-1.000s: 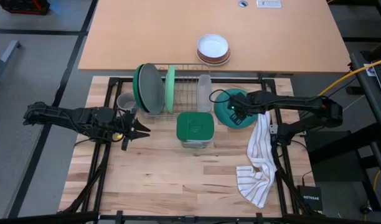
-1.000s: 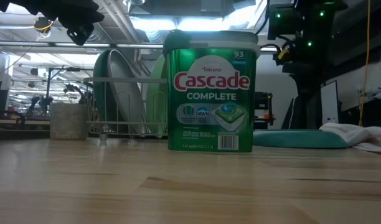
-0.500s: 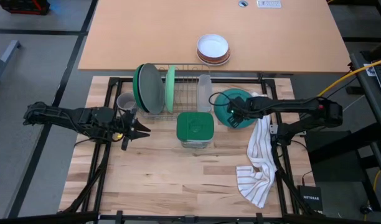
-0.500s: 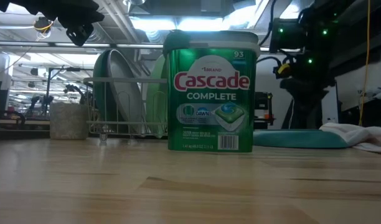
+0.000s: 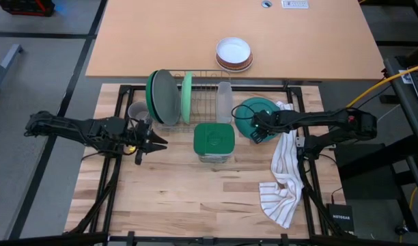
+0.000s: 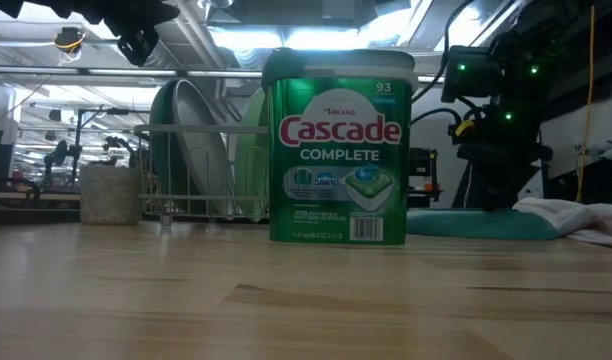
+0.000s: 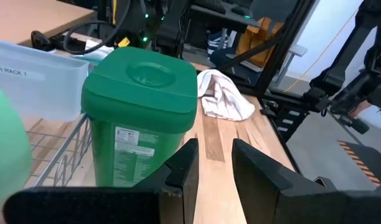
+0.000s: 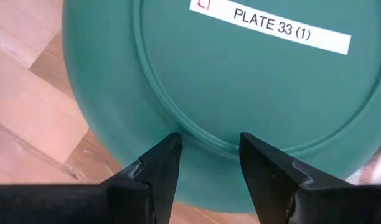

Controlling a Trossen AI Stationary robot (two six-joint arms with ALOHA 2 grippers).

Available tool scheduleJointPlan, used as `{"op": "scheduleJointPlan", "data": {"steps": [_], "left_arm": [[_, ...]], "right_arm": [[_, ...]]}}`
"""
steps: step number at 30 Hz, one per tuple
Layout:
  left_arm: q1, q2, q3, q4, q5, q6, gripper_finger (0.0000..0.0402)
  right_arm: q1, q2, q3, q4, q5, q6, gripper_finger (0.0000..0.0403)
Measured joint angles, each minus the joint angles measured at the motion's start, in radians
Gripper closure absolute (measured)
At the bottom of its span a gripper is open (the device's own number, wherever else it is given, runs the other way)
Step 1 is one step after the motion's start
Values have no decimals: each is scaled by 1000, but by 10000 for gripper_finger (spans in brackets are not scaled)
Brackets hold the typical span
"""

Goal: Sort dishes
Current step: Put the blue plate into the dish rack

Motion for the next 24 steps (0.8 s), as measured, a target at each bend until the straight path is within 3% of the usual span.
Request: {"op": "scheduleJointPlan", "data": {"steps": [9,15,24], "left_arm": [[0,95,0,44,0,-2,315],[0,157,0,64,0,-11,315],[-1,180,0,274,9,35,315]], "right_arm": [[1,-1,-21,6,-103,43,230],[1,-2,-20,2,-258,44,230],[1,2,-24,0,-510,49,230]]}}
